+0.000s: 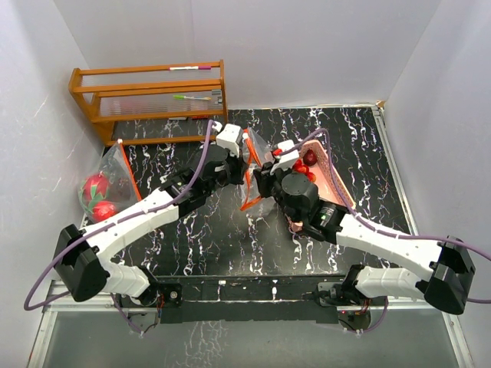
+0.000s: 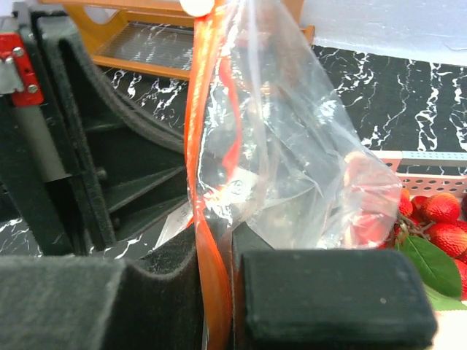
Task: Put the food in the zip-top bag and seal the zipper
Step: Open the zipper of the food storage bag at the center of the board.
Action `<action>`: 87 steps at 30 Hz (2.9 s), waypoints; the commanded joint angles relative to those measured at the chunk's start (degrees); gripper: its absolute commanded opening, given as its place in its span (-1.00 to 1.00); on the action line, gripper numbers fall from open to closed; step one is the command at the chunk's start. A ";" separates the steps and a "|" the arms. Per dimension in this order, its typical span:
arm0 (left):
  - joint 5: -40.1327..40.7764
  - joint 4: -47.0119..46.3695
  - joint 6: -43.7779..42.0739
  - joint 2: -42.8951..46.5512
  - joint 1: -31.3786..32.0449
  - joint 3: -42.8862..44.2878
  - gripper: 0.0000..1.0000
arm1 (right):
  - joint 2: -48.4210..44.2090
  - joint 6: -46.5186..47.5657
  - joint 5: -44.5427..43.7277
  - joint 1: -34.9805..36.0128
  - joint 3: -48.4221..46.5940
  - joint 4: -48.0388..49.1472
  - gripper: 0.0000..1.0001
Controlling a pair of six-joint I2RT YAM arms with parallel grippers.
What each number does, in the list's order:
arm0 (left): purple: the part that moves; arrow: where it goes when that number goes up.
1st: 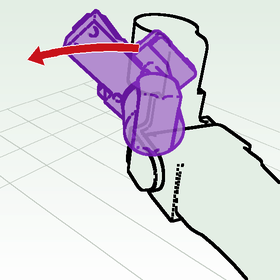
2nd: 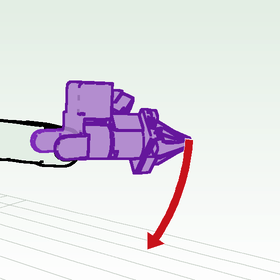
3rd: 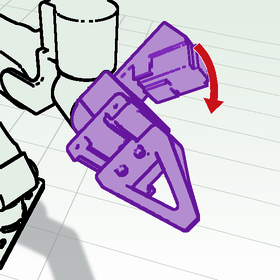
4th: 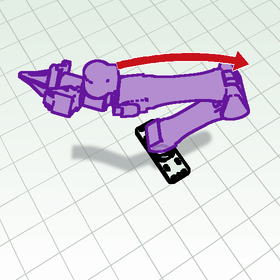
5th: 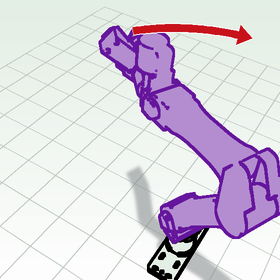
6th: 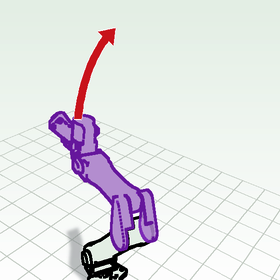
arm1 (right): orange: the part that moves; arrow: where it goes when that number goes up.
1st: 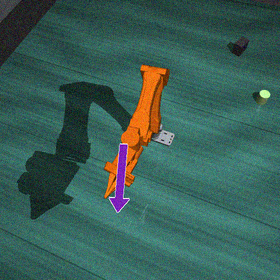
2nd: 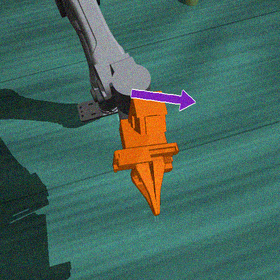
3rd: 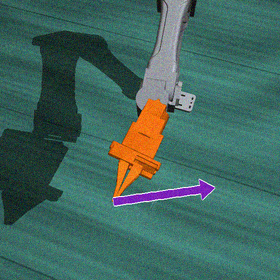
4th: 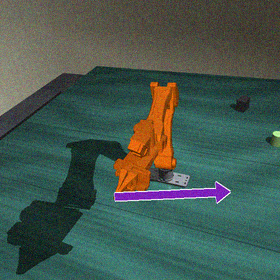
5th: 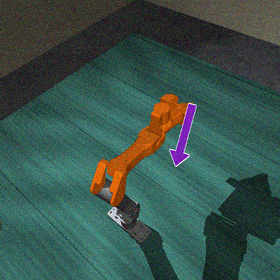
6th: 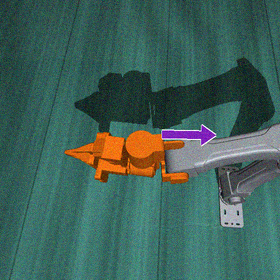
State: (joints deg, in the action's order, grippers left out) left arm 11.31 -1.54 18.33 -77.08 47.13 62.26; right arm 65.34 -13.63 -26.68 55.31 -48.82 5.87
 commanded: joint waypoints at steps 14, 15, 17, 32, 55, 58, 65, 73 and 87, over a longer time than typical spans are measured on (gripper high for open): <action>5.13 17.01 -4.84 19.40 0.37 0.34 -1.00 | -6.39 -5.73 -17.97 0.29 3.01 -5.22 -0.78; 5.73 18.20 -4.92 19.80 0.40 0.60 -1.00 | -6.32 -7.15 -19.95 0.31 2.72 -7.14 -0.78; 8.26 20.24 -5.89 20.87 0.41 0.84 -1.00 | -6.30 -9.52 -23.15 0.28 2.62 -10.95 -0.78; -5.77 6.08 -1.06 25.61 0.41 -6.93 -0.59 | -7.89 -9.62 -10.61 0.27 6.42 -1.56 -0.78; 0.32 9.01 1.10 15.22 0.37 -5.63 0.24 | -1.45 -7.07 -2.20 0.34 2.00 4.22 -0.78; 1.29 8.46 1.24 15.14 0.40 -5.88 0.31 | -1.66 -7.01 -1.69 0.35 2.15 4.46 -0.78; -0.92 4.58 3.35 11.63 0.40 -6.59 0.33 | -0.80 -7.27 0.25 0.67 1.30 4.85 -0.78; -1.39 1.98 4.09 8.80 0.39 -6.37 0.30 | -1.12 -7.08 0.29 1.24 1.10 4.76 -0.78; 3.53 7.36 -0.38 10.57 0.41 -5.05 -1.00 | -6.10 -7.66 -6.59 1.64 4.62 0.45 -0.78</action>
State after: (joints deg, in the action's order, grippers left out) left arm 11.16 1.85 21.37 -70.83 47.72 55.48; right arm 62.89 -21.04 -28.14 56.69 -44.51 5.72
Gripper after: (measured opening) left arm 0.015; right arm 0.110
